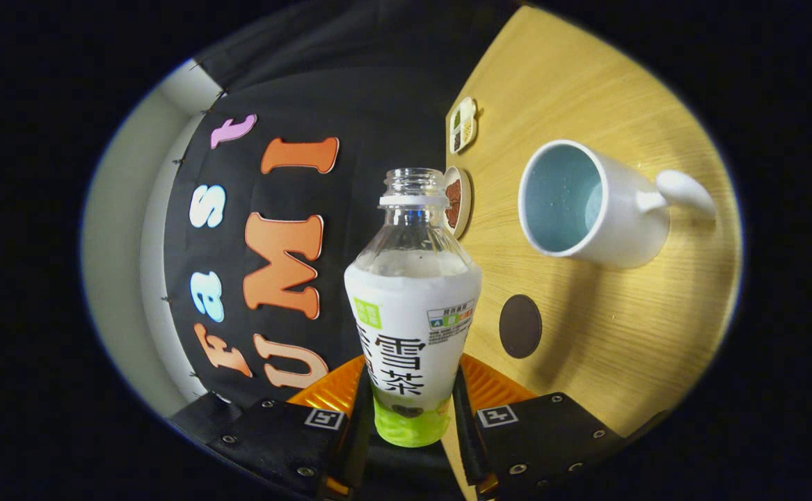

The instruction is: Take the bottle from table, then pour the juice into the cup, finally place the bottle on the coaster

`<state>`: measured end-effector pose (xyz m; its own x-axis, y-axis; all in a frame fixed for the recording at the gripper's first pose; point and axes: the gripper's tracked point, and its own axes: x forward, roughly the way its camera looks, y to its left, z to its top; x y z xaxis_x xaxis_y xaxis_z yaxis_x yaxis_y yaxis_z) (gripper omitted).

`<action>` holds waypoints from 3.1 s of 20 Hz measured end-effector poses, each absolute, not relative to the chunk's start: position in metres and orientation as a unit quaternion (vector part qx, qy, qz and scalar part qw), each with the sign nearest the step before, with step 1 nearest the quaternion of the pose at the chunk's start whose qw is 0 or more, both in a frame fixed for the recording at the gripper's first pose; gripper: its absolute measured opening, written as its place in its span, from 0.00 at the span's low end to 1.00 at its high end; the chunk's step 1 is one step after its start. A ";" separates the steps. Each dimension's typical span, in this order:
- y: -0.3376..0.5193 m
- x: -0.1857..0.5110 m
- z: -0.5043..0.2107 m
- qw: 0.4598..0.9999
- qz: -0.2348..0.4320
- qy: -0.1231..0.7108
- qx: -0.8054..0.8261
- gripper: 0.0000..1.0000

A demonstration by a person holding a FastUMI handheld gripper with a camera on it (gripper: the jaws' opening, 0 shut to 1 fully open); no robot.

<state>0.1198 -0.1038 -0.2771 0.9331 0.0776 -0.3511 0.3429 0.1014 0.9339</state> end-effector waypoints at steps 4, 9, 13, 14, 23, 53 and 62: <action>-0.106 0.126 -0.266 0.799 -0.074 0.178 0.570 0.55; -0.094 0.143 -0.271 0.881 -0.048 0.195 0.428 0.55; -0.080 0.164 -0.270 0.932 -0.013 0.197 0.304 0.55; -0.077 0.170 -0.269 0.942 -0.005 0.195 0.273 0.55; -0.084 0.208 -0.271 0.984 0.009 0.156 0.085 0.55; -0.087 0.180 -0.294 0.981 -0.014 0.184 0.055 0.98; -0.053 0.090 -0.166 0.989 -0.003 0.119 0.082 0.97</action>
<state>0.0904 -0.0534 -0.1661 0.9715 0.0131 -0.2366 0.0262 0.9864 0.1621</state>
